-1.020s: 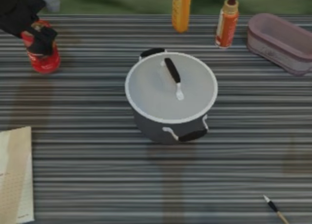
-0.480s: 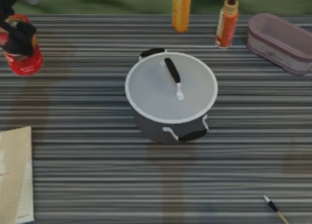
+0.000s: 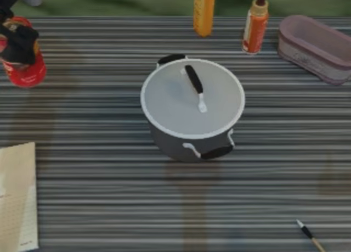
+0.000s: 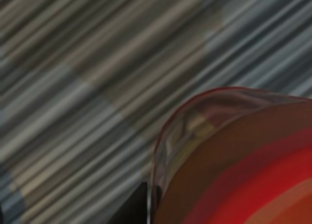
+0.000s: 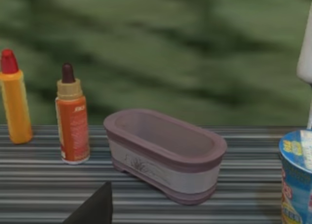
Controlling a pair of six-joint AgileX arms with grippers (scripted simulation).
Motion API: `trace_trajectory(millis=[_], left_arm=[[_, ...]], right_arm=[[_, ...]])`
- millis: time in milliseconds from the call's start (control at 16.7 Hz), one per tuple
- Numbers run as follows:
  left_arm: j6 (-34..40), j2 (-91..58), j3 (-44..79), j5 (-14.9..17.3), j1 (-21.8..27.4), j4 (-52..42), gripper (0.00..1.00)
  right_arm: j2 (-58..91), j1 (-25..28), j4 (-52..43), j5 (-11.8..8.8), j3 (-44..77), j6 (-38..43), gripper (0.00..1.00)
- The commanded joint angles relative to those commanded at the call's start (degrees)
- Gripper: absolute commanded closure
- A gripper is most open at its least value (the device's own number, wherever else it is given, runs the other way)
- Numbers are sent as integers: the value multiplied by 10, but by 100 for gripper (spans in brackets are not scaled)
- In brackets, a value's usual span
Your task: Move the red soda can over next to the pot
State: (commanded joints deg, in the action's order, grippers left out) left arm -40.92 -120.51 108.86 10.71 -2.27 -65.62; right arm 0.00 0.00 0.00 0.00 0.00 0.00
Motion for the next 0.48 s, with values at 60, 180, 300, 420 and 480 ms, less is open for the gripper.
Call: trace_trajectory(millis=[60,180,300,420,480], left_arm=[[13,3,-6,-4,4,5,100],[56,11,-27,-16,19,22,100],[122,22,-57,-34,43,43,100],[204,35,-95,-54,71,69,100],[248,43,-115,-66,86,83,100]], right_arm=[[0,0,0,0,0,0,0],[0,0,0,0,0,0,0],[0,0,0,0,0,0,0],[0,0,0,0,0,0,0],[0,0,0,0,0,0,0]])
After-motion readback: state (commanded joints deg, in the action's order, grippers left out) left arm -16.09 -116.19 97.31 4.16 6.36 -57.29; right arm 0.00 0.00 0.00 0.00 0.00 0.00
